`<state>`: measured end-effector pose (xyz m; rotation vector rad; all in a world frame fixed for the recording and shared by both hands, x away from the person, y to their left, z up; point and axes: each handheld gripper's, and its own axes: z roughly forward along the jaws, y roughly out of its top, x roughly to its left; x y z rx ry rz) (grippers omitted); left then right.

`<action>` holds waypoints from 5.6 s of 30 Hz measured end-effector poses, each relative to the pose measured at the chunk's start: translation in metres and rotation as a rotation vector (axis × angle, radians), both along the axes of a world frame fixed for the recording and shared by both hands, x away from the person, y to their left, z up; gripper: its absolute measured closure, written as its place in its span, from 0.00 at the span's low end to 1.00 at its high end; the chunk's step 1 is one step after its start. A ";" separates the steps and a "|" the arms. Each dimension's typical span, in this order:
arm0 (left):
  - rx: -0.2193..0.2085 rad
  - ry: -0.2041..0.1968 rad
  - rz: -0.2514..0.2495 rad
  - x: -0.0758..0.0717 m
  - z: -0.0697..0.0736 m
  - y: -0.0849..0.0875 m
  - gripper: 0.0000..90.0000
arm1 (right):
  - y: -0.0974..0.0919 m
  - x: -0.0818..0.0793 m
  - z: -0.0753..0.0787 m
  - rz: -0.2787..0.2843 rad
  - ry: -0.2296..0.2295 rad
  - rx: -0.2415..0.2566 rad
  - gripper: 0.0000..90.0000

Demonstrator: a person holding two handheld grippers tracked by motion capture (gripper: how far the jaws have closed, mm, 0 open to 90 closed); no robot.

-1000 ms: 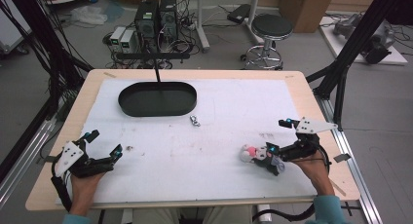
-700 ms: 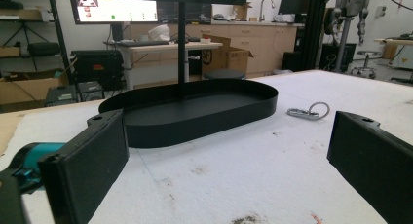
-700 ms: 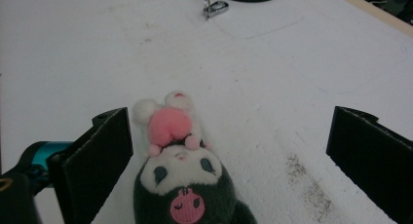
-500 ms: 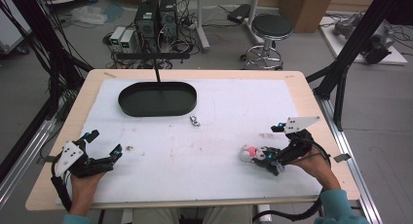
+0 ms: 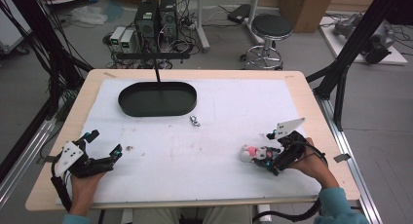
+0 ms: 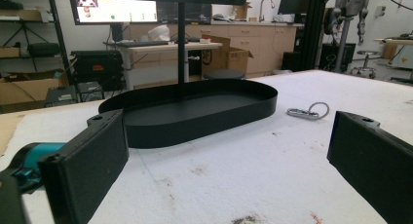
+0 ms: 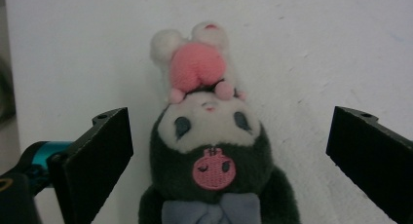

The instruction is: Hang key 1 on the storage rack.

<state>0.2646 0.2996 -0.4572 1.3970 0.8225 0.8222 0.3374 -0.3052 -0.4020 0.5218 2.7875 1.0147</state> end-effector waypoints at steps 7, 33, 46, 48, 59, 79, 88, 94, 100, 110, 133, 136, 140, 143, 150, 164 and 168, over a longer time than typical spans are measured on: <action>0.000 -0.001 0.001 0.000 0.000 0.000 0.02 | 0.006 0.000 -0.008 0.034 0.057 -0.068 0.03; 0.002 -0.001 0.002 0.000 0.000 0.000 0.02 | 0.008 0.003 -0.013 0.033 0.079 -0.126 0.41; 0.010 0.029 -0.006 0.003 0.001 -0.001 0.02 | 0.007 0.007 -0.011 0.050 0.078 -0.082 0.42; 0.017 0.054 -0.019 0.006 0.003 -0.001 0.02 | 0.007 0.008 -0.008 0.050 0.068 -0.044 0.42; 0.013 0.081 -0.112 0.015 0.019 -0.007 0.02 | 0.020 0.011 0.011 0.068 0.018 0.098 0.41; 0.094 0.123 -0.437 0.054 0.092 -0.040 0.02 | 0.071 0.023 0.042 0.163 -0.061 0.238 0.41; 0.176 0.124 -0.544 0.069 0.111 -0.072 0.02 | 0.095 0.029 0.052 0.199 -0.075 0.273 0.41; 0.203 0.138 -0.607 0.077 0.117 -0.091 0.02 | 0.110 0.031 0.056 0.233 -0.078 0.283 0.41; 0.231 0.143 -0.634 0.081 0.122 -0.107 0.02 | 0.122 0.033 0.062 0.266 -0.094 0.288 0.41; 0.284 0.146 -0.711 0.085 0.129 -0.135 0.02 | 0.136 0.034 0.069 0.298 -0.099 0.307 0.41; 0.353 0.190 -0.845 0.091 0.130 -0.184 0.14 | 0.145 0.033 0.072 0.323 -0.095 0.305 0.41; 0.361 0.186 -0.873 0.092 0.129 -0.185 0.22 | 0.146 0.034 0.071 0.328 -0.097 0.304 0.41; 0.370 0.196 -0.881 0.093 0.128 -0.187 0.25 | 0.147 0.033 0.071 0.332 -0.089 0.299 0.41; 0.371 0.200 -0.888 0.095 0.127 -0.186 0.29 | 0.147 0.034 0.070 0.339 -0.092 0.294 0.41; 0.393 0.209 -0.908 0.094 0.126 -0.187 0.43 | 0.151 0.034 0.068 0.350 -0.087 0.285 0.41; 0.422 0.180 -0.903 0.091 0.126 -0.190 0.58 | 0.150 0.036 0.067 0.345 -0.073 0.284 0.41; 0.422 0.188 -0.903 0.090 0.126 -0.190 0.59 | 0.151 0.037 0.066 0.347 -0.067 0.282 0.40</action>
